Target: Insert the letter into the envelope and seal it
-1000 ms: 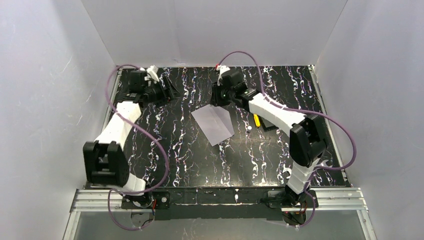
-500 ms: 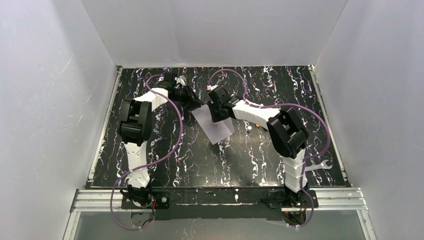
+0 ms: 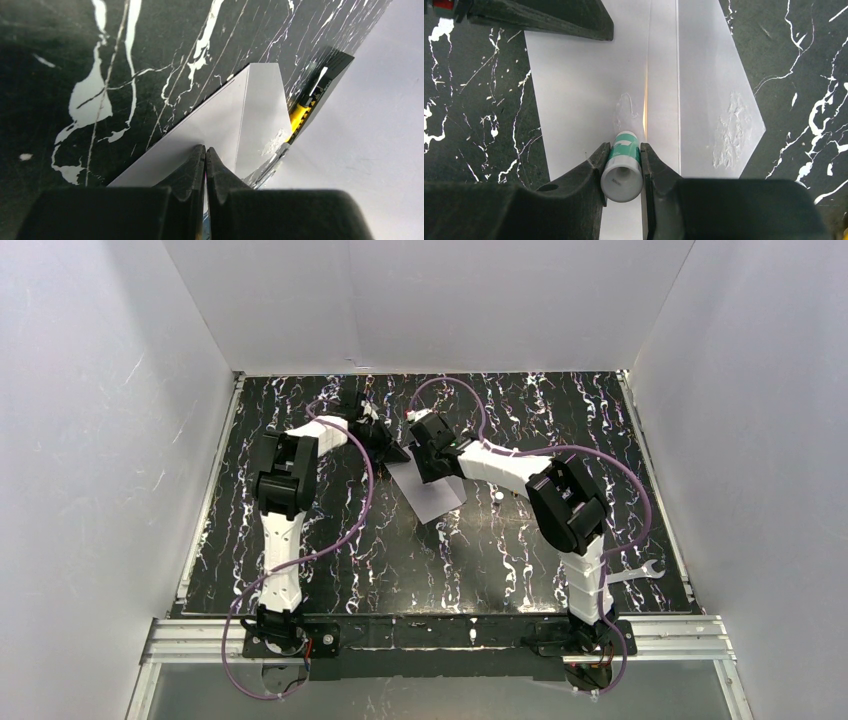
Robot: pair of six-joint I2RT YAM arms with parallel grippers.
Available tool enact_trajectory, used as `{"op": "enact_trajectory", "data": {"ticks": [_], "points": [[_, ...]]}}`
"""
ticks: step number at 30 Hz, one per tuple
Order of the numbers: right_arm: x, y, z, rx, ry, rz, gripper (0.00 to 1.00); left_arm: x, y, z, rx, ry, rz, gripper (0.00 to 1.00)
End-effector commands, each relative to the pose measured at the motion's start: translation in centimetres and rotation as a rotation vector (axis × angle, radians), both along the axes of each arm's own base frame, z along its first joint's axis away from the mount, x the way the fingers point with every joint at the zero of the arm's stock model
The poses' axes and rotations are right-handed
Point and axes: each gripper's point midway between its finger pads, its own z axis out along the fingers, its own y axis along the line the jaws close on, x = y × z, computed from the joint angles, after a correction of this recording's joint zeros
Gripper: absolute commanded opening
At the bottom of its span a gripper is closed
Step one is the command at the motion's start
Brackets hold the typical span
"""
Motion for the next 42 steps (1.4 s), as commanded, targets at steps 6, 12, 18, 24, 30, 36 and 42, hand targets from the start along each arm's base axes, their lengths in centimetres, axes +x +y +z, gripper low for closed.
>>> {"op": "enact_trajectory", "data": {"ticks": [6,12,18,24,30,36,42], "points": [[1.1,0.0,-0.8,-0.003,-0.125,0.041,0.01,-3.1,1.8,-3.6,0.218,0.176,-0.050,0.00],[2.9,0.7,-0.9,0.005,-0.207,0.022,0.01,-3.8,1.9,-4.1,0.244,0.190,-0.081,0.00],[4.9,2.4,-0.3,0.051,-0.282,0.033,0.01,-3.5,1.8,-4.0,0.249,0.188,-0.081,0.00],[5.0,3.5,-0.5,0.080,-0.276,0.057,0.01,-2.9,2.1,-4.1,0.276,0.176,-0.075,0.00],[4.5,2.9,-1.2,0.032,-0.231,0.058,0.01,-2.4,2.6,-4.3,0.313,0.179,-0.039,0.00],[0.3,-0.2,-2.0,-0.041,-0.091,0.061,0.01,-0.7,3.9,-4.3,0.396,0.208,0.135,0.00],[-2.4,-1.3,-2.3,-0.071,-0.018,0.118,0.01,-0.3,4.0,-5.0,0.405,0.254,0.224,0.00]]}}
